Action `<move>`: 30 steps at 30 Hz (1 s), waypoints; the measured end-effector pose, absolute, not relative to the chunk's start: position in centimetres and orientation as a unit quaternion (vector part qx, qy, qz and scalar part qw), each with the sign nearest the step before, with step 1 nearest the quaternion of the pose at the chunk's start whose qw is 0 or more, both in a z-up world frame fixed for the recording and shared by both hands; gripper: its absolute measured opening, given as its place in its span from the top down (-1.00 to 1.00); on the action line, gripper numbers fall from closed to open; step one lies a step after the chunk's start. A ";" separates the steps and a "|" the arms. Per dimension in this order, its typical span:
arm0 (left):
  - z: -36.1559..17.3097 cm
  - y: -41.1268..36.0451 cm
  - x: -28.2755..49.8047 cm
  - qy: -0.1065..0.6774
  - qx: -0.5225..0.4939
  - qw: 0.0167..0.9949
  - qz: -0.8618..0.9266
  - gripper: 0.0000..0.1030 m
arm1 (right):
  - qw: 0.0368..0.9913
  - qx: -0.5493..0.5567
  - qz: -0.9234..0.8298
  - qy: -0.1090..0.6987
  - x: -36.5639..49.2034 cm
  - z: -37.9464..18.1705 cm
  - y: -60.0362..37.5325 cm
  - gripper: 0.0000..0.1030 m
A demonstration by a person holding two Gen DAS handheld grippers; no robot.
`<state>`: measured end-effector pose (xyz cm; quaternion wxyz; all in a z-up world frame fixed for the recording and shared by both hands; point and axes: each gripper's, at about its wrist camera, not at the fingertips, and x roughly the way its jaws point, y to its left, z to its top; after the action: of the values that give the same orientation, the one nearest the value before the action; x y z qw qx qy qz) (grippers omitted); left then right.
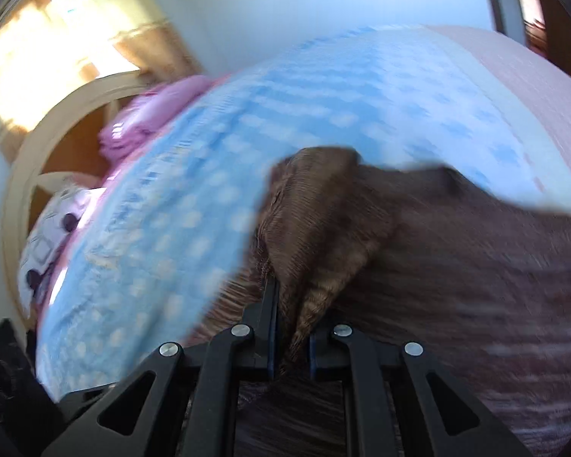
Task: Fold small clothes
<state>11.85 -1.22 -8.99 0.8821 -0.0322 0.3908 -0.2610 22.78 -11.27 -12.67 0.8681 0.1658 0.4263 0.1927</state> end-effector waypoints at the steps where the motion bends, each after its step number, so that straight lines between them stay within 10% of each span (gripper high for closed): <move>1: -8.8 -1.2 11.8 0.388 -0.031 0.883 -0.262 0.70 | 0.866 0.194 0.204 0.414 22.6 -13.4 -12.0 0.80; 7: -8.4 0.6 11.6 0.390 -0.071 0.872 -0.288 0.47 | 0.881 0.180 0.202 0.388 22.1 -13.6 -11.4 0.80; 14: -7.1 4.0 7.0 0.353 -0.006 0.890 -0.290 -0.66 | 0.869 0.217 0.219 0.386 22.2 -14.1 -12.5 0.80; 30: -8.5 -0.5 6.0 0.264 0.292 0.885 -0.251 -0.64 | 0.870 0.218 0.219 0.385 22.1 -14.1 -12.5 0.80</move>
<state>6.02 -0.50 -8.52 0.8845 0.2919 0.2637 -0.2507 22.06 -12.46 -14.09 0.8697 0.2178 0.3851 0.2187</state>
